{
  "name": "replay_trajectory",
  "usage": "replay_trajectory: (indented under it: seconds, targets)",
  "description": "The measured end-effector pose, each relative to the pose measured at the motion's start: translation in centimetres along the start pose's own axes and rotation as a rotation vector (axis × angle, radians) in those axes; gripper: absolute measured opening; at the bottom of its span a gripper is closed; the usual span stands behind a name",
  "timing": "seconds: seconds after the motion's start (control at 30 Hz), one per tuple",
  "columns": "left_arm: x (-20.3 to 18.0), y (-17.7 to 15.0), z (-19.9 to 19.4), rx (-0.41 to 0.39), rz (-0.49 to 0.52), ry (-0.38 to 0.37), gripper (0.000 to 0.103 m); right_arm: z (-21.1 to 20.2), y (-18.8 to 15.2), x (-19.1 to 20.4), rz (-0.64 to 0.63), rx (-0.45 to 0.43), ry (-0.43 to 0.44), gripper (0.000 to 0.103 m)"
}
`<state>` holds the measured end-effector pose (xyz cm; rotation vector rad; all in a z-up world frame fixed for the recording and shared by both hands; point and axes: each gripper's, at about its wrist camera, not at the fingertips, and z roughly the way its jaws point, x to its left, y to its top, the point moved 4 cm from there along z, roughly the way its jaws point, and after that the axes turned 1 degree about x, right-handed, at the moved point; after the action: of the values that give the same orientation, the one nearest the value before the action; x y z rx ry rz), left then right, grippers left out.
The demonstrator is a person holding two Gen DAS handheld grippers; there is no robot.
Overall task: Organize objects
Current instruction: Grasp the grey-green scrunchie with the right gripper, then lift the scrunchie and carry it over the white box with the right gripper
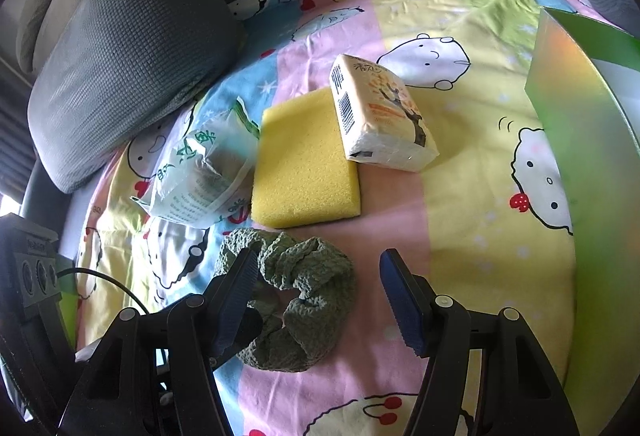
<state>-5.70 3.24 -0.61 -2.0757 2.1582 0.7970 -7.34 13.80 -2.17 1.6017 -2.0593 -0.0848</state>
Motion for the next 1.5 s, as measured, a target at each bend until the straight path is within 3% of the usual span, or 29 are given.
replay_trajectory:
  seconds: [0.33, 0.53, 0.63, 0.7, 0.83, 1.0, 1.5]
  targets:
    - [-0.5, 0.0, 0.4, -0.001, 0.019, -0.006, 0.063, 1.0, -0.1, 0.1, -0.009, 0.014, -0.026, 0.066]
    - [-0.9, 0.0, 0.5, -0.007, 0.023, -0.026, 0.050, 1.3, -0.1, 0.3, -0.020, 0.005, -0.036, 0.065]
    - [-1.2, 0.0, 0.7, -0.013, 0.040, -0.030, 0.045, 1.4, -0.1, 0.3, -0.026, 0.002, -0.031, 0.052]
    - [-1.5, -0.1, 0.8, -0.007, 0.041, -0.045, 0.039, 1.5, -0.2, 0.3, -0.023, 0.008, 0.000, 0.050]
    - [-1.8, -0.2, 0.9, -0.010, 0.058, -0.046, 0.037, 1.5, -0.3, 0.3, -0.024, 0.003, 0.017, 0.036]
    - [-2.4, -0.4, 0.7, -0.016, 0.076, -0.070, 0.025, 1.6, -0.5, 0.4, -0.015, 0.014, 0.056, 0.031]
    - [-4.2, -0.6, -1.3, -0.092, 0.139, -0.090, 0.024, -0.8, -0.5, 0.3, -0.005, -0.043, 0.110, 0.029]
